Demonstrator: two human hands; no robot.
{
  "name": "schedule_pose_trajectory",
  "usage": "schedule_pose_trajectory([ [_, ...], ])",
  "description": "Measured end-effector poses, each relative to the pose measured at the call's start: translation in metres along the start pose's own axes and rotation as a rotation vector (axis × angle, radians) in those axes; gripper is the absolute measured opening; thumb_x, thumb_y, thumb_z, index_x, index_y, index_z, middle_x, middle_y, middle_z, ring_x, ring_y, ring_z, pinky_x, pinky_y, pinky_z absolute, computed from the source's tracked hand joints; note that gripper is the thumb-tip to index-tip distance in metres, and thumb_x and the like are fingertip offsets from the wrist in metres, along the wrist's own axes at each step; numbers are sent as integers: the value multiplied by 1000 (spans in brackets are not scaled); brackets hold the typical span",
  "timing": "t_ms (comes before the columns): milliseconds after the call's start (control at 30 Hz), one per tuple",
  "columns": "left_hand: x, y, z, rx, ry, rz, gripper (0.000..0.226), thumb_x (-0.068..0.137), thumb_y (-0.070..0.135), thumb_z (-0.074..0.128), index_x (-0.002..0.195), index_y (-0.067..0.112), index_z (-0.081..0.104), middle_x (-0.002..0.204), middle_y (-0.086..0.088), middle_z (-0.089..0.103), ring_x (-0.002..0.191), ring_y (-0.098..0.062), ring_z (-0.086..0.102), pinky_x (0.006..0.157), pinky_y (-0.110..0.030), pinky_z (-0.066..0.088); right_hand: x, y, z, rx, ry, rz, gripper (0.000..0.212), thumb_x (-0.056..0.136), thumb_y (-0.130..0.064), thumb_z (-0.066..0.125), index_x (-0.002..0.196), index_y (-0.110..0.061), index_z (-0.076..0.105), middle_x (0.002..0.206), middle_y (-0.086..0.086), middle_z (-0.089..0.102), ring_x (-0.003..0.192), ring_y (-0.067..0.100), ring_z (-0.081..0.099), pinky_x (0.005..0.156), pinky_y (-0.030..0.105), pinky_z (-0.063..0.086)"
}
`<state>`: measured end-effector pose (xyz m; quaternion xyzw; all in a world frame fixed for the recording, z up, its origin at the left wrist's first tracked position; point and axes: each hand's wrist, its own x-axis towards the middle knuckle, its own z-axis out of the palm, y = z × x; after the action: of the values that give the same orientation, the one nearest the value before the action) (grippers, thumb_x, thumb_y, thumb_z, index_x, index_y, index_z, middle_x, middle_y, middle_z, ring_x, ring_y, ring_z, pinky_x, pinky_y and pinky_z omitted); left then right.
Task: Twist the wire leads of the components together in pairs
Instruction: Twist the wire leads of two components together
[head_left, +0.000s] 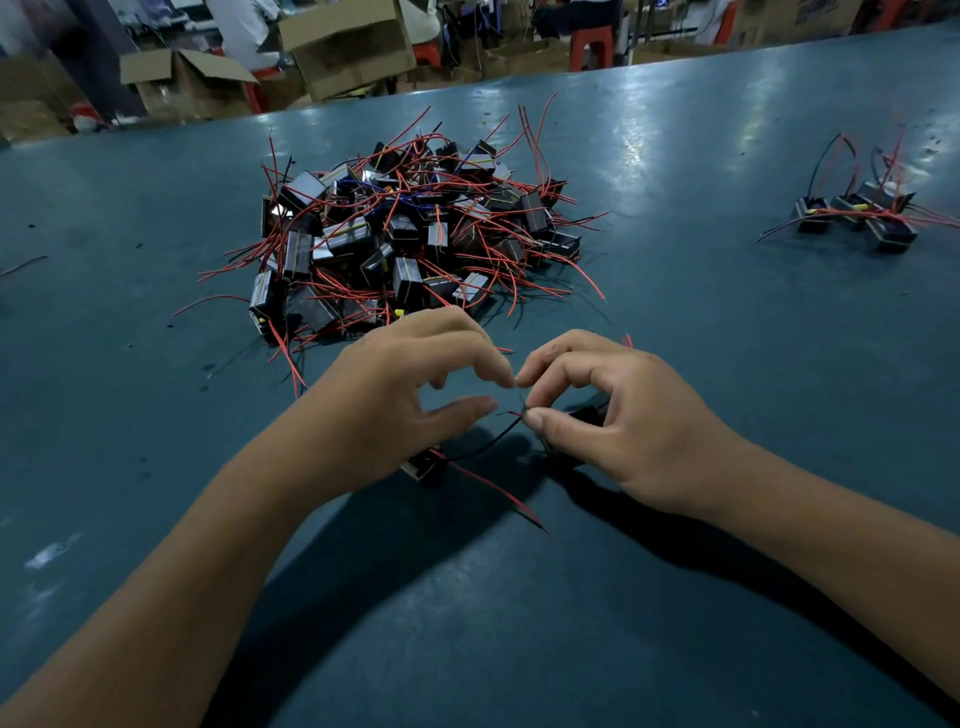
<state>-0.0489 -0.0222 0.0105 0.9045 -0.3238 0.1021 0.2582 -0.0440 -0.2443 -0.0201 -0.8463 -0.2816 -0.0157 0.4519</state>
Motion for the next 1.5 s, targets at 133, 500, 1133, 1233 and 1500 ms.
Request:
schedule_pose_trajectory([
  [133, 2, -4, 4, 50, 24, 137, 14, 86, 24, 77, 99, 17, 78, 98, 3, 64, 90, -22, 60, 77, -42, 49, 0, 2, -1, 20, -36, -15, 7, 88, -14, 71, 83, -17, 68, 109, -16, 63, 104, -2, 59, 89, 7, 35],
  [500, 4, 1, 6, 253, 87, 286, 15, 94, 28, 67, 92, 19, 79, 93, -1, 66, 78, -21, 53, 65, -44, 46, 1, 2, -1, 35, -78, -72, 5, 88, -7, 71, 85, -10, 68, 108, -9, 63, 104, 2, 59, 94, 14, 38],
  [1133, 3, 3, 16, -14, -8, 32, 16, 89, 31, 67, 84, 16, 69, 88, 4, 58, 82, -15, 49, 74, -42, 46, -3, -2, 1, -34, -65, -105, 6, 88, -13, 72, 85, -15, 67, 108, -19, 57, 106, -4, 53, 102, 43, 38],
  [1233, 3, 6, 14, 49, -14, 41, 15, 90, 33, 65, 87, 19, 69, 90, 7, 58, 84, -13, 48, 75, -43, 45, -2, -3, 1, -20, -61, -88, 6, 87, -13, 72, 85, -15, 68, 108, -18, 58, 106, -1, 55, 103, 44, 38],
  [1500, 2, 15, 9, 252, -60, 85, 23, 95, 39, 52, 93, 21, 67, 94, 8, 59, 89, -15, 50, 76, -40, 42, -2, -3, 3, -5, -32, -76, 11, 86, -12, 73, 80, -18, 65, 104, -16, 60, 103, 2, 57, 100, 46, 40],
])
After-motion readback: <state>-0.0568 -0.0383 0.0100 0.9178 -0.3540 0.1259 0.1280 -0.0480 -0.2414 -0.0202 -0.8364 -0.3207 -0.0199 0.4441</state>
